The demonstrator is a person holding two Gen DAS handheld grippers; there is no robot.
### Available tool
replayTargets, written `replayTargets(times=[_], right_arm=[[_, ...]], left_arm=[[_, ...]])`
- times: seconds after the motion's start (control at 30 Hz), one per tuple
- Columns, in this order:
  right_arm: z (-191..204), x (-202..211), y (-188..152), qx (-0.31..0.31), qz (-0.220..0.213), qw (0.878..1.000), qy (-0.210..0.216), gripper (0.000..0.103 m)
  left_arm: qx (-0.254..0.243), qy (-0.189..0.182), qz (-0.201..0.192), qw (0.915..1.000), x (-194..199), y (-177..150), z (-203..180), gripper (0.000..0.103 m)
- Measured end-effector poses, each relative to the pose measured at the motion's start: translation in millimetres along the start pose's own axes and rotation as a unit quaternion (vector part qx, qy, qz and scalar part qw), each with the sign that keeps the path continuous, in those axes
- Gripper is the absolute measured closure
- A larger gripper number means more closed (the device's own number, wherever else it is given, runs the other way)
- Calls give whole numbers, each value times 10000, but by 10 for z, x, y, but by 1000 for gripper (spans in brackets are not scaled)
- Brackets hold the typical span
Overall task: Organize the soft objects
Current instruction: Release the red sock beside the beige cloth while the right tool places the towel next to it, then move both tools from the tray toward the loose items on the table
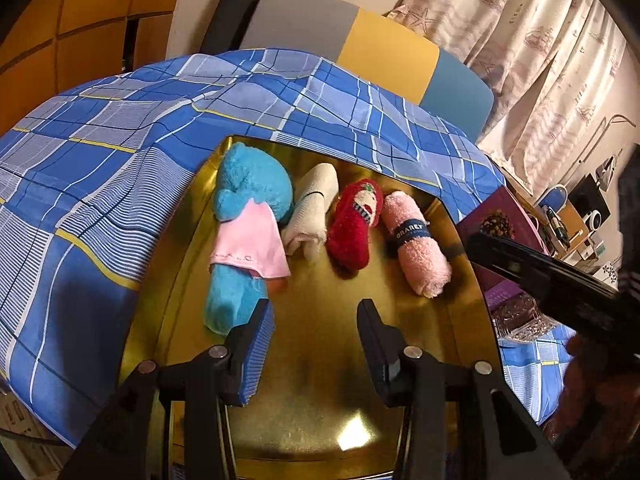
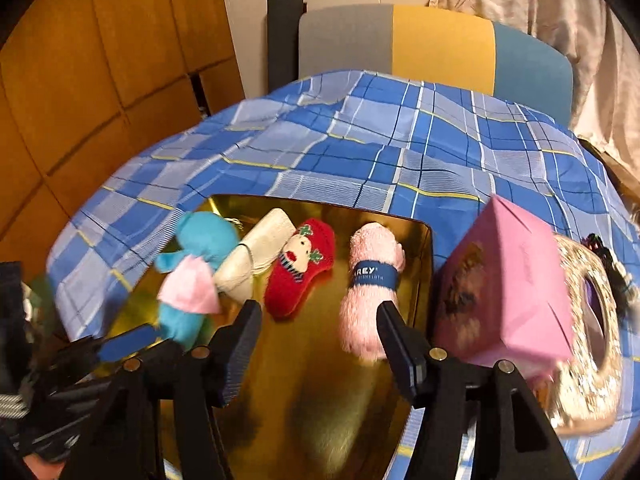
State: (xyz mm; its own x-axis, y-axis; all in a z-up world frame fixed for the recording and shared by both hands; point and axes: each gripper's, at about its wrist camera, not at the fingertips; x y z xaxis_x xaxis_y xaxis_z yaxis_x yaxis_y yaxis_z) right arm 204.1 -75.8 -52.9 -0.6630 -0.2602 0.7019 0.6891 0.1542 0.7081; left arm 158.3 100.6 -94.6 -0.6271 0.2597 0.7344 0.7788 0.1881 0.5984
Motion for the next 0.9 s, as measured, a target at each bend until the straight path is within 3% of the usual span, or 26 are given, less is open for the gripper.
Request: replayTargets(times=[0.5, 0.9], right_arm=[[-540, 850, -440, -679, -590, 9959, -21, 40], [-1540, 1360, -844, -1628, -867, 9790, -868, 37]], left_arm=[[-370, -329, 64, 9988, 37, -101, -342, 58], [-746, -826, 121, 9937, 66, -267, -733, 58]])
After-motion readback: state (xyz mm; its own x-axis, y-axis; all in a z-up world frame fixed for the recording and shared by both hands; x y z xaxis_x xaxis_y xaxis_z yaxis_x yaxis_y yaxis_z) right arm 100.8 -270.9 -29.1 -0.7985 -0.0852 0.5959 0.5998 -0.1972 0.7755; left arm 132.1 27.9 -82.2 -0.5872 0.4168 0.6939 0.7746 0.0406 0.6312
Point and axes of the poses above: each gripper's, at about its wrist camera, not at the fingertips, and x roughly against the way its jaws point, z to its left, y to its top, and after that the axes turned 2 degrees about -x, right-handed
